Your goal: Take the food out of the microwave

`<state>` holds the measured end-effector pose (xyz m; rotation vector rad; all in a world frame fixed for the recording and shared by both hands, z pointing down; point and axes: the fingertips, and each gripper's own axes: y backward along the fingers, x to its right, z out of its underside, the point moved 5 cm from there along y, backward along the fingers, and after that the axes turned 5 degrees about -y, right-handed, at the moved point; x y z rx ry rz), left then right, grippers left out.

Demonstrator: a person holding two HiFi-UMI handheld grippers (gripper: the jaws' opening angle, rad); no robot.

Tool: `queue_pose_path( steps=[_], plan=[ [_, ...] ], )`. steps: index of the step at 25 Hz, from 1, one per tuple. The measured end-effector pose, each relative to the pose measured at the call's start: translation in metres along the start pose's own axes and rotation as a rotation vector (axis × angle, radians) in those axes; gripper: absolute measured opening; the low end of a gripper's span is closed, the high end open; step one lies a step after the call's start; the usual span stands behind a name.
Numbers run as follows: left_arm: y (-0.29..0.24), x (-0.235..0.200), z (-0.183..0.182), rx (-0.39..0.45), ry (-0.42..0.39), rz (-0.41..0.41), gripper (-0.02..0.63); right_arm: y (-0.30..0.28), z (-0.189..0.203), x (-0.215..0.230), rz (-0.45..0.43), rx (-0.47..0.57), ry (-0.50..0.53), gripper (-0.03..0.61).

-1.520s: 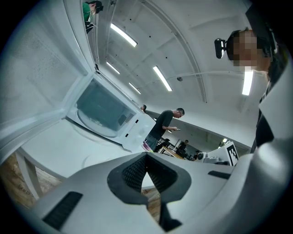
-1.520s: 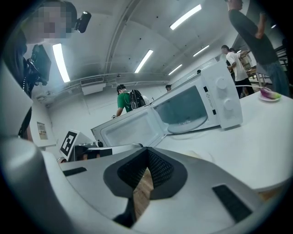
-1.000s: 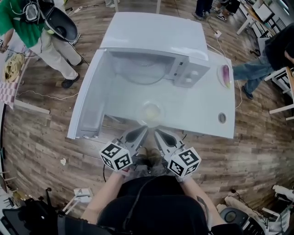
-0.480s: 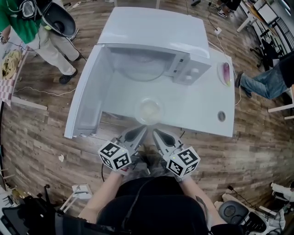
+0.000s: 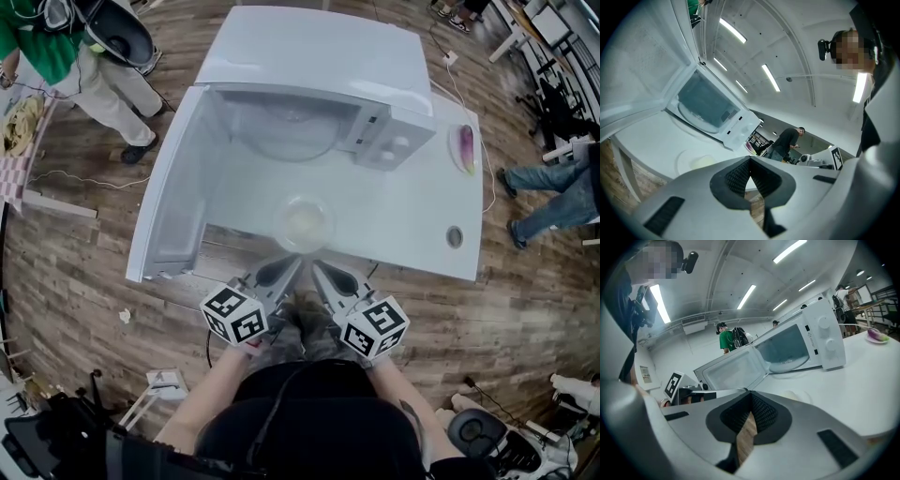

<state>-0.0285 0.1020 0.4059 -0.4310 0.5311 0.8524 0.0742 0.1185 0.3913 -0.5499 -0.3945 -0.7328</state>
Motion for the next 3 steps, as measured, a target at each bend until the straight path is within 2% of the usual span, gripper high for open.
queue_pose_path(
  steps=[3],
  plan=[
    [-0.0049, -0.0007, 0.0005, -0.009, -0.002, 0.005, 0.009, -0.0017, -0.0002, 0.0044, -0.008, -0.003, -0.004, 0.018]
  ],
)
